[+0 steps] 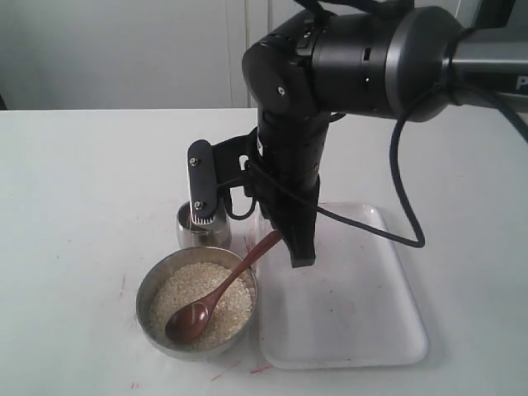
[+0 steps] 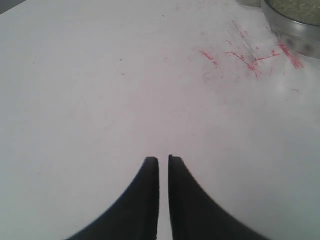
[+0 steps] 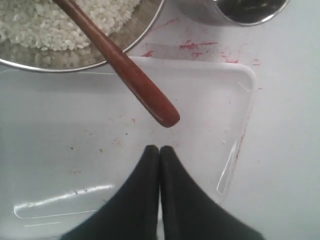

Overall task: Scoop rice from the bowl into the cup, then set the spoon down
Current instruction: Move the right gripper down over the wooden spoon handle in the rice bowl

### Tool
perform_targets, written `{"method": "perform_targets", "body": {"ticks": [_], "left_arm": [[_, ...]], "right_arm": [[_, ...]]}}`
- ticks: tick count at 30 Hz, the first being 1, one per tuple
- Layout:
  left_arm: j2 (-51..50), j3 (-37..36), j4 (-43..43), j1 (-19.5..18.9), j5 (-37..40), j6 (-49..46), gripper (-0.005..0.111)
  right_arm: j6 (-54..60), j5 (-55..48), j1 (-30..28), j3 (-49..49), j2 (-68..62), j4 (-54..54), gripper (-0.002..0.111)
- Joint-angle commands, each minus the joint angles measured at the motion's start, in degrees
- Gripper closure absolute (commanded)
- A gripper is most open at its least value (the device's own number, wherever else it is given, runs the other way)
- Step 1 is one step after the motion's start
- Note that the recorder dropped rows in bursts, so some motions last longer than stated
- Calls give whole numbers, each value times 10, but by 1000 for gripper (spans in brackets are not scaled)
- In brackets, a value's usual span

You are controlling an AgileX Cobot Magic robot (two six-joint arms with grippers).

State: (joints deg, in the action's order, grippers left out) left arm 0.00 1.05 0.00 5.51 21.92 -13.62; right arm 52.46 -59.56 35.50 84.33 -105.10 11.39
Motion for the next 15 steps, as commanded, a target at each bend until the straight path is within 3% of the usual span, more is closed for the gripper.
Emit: {"method": "perform_targets", "body": {"ticks": [1,5,10,15], "left_arm": [[0,-5,-3,3,30,2,92],[0,-5,-3,3,30,2,92],[0,-5,-3,3,30,2,92],[0,-5,-3,3,30,2,92]], "right_arm": [[59,-13,0,3,-4,-16,107],[102,-13,0,3,-4,-46,95],[172,-9,0,3,-4,-69,63],[223,6,0,3,-4,-69,62]]}}
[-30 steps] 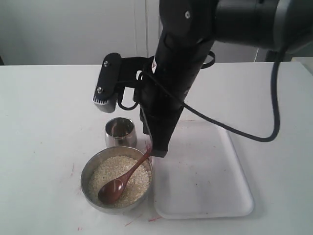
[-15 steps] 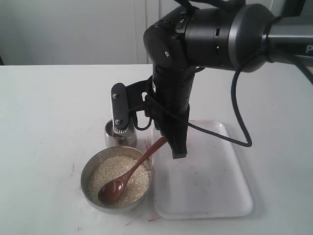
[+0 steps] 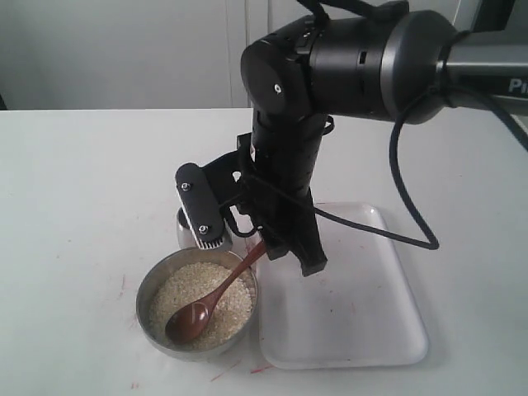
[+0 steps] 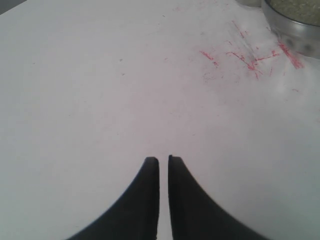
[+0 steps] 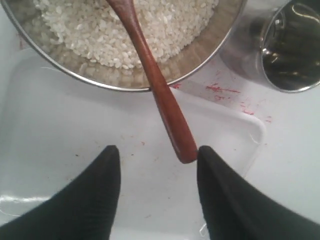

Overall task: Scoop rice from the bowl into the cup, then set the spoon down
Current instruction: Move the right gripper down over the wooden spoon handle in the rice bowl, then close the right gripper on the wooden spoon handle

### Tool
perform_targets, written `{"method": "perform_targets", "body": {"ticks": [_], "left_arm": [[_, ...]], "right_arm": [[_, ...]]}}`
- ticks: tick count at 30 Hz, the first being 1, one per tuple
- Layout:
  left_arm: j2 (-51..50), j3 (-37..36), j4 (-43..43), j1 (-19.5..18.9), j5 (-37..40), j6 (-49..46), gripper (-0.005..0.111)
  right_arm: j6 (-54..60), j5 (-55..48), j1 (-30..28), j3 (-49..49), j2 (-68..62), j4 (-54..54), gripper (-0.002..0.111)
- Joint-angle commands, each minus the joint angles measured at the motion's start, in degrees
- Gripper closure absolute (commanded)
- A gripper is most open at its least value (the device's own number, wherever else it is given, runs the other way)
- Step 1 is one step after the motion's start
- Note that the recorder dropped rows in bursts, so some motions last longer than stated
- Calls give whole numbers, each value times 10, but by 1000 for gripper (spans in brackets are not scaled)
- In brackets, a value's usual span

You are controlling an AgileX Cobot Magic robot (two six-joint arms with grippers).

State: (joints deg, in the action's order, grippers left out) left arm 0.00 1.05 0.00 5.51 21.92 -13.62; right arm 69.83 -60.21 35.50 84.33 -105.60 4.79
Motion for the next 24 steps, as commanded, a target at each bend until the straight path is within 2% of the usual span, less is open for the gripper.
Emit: {"method": "perform_targets", "body": {"ticks": [1,14,24], "left_arm": [[0,-5,-3,3,30,2,92],[0,-5,-3,3,30,2,92],[0,-5,-3,3,30,2,92]], "right_arm": [[68,18,0,3,-3,-3,62],[75,72,0,3,-60,-1,62],[68,64,0,3,-60,-1,62]]}}
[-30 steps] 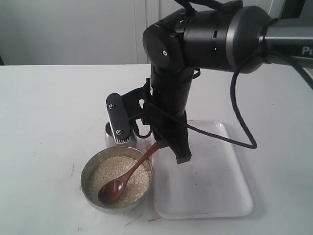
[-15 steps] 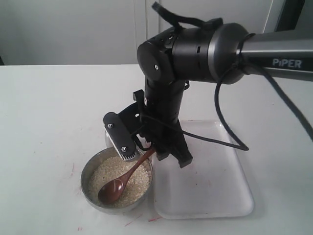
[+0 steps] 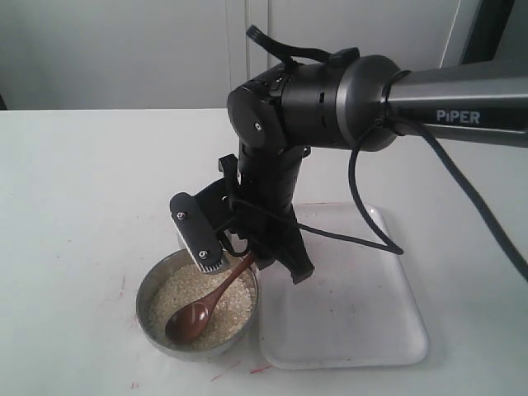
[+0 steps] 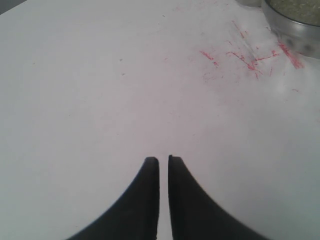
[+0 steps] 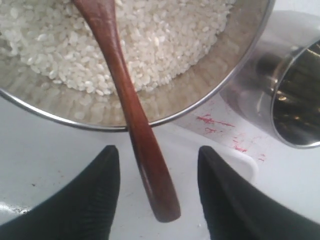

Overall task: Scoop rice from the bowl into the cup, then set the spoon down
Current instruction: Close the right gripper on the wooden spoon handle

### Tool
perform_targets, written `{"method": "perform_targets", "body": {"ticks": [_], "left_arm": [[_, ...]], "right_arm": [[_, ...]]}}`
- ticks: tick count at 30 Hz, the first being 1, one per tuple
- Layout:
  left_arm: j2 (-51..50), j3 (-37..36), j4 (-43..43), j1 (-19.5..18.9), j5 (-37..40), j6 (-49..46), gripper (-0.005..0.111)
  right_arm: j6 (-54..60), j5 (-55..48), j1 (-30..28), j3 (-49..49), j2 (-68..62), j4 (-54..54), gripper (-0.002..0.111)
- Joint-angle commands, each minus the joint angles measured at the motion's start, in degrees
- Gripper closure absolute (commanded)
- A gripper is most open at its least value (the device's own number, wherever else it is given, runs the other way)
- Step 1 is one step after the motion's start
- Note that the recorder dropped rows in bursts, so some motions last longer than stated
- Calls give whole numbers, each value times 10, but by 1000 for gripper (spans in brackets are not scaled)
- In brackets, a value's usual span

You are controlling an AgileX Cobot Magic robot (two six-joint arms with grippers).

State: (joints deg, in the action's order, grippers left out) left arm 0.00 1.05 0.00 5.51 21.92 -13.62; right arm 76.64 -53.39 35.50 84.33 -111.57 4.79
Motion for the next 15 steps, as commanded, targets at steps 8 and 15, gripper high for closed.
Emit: {"method": "perform_targets", "body": {"ticks": [8,15], "left_arm": [[0,-5,-3,3,30,2,92],[0,-5,-3,3,30,2,92]], "right_arm": [[0,-13,0,3,0,-1,62],[0,-7,0,3,-3,-1,62]]}}
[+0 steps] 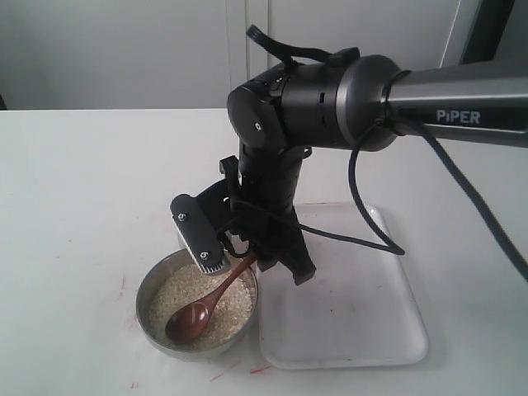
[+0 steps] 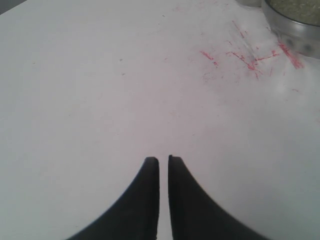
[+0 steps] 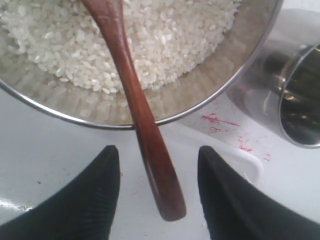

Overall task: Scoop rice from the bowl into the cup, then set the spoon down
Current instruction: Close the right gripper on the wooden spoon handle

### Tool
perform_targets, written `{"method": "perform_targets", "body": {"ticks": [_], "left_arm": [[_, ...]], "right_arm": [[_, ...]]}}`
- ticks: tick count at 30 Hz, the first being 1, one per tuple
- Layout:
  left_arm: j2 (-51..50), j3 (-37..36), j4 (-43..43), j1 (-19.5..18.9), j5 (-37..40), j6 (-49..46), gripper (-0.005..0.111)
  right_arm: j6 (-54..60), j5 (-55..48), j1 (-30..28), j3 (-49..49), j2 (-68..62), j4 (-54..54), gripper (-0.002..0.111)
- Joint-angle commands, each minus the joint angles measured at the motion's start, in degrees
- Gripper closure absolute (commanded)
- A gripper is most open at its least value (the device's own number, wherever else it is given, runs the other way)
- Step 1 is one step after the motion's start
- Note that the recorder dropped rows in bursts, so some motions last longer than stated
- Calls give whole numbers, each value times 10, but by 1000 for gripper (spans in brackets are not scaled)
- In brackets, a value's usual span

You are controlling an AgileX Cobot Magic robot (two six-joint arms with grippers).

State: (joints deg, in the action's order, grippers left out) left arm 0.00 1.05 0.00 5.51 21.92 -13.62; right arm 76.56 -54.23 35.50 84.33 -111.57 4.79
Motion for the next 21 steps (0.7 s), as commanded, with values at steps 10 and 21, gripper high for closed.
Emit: {"method": "perform_targets", "body": {"ticks": [10,21], "left_arm": [[0,-5,-3,3,30,2,92],[0,-5,-3,3,30,2,92]], "right_arm": [[-9,6,0,3,-27,20,76],[-244,-83,0,3,28,58,108]]}}
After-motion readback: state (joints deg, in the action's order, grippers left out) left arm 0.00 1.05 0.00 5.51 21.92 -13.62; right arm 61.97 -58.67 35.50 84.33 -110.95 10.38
